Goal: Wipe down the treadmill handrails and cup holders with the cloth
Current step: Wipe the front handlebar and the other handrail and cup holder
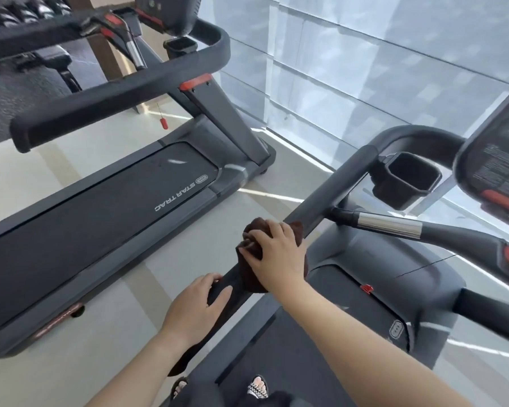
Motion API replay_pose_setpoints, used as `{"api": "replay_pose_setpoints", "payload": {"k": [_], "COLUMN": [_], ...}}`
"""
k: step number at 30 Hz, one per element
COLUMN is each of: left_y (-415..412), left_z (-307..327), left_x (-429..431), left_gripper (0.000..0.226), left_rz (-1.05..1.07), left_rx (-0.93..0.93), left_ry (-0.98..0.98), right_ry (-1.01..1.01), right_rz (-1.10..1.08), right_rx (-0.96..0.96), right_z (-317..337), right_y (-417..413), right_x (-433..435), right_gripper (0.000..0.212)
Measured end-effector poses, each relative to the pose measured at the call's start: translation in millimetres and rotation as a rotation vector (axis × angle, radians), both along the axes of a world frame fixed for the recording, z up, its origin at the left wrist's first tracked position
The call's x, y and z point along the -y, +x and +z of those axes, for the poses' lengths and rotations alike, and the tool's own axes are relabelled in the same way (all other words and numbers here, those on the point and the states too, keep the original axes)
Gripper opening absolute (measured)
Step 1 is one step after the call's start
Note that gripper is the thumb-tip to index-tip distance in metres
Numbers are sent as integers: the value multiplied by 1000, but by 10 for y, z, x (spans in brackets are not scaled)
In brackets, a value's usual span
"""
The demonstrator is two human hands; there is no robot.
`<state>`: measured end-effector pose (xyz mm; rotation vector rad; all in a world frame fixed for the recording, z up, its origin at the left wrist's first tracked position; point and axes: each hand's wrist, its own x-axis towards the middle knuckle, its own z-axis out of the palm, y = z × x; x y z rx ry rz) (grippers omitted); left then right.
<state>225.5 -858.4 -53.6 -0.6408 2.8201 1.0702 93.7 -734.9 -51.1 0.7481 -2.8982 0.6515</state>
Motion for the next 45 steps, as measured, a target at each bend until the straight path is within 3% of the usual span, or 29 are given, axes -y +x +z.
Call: {"api": "replay_pose_setpoints", "payload": {"k": [4, 10, 13, 22, 29, 34, 41, 45], "left_y": [-16, -5, 38, 502, 559, 626, 795, 816], "left_z": [28, 31, 55, 151, 219, 158, 12, 9], "left_x": [5, 64, 178, 1029, 1443, 1519, 1609, 1694], "left_gripper": [31, 38, 35, 26, 26, 22, 20, 21], "left_rz": [-3, -33, -73, -268, -416, -532, -609, -602], "left_rx": [6, 43, 56, 93, 65, 47, 73, 88], "left_ry": [42, 121, 188, 82, 15, 57, 80, 83], "right_ry": [21, 103, 37, -9, 157, -21, -90, -135], "right_rz": [-3, -104, -146, -249, -418, -464, -519, -554], "right_rx": [-72, 40, 53, -22, 133, 86, -28, -90], "right_z": [-25, 93, 72, -33, 116, 39, -263, -242], "right_y": [-28, -100, 155, 1153, 868, 1587, 2266, 2111], "right_x": [60, 157, 192, 587, 772, 854, 1082, 1069], "right_gripper": [25, 30, 27, 25, 52, 35, 56, 47]}}
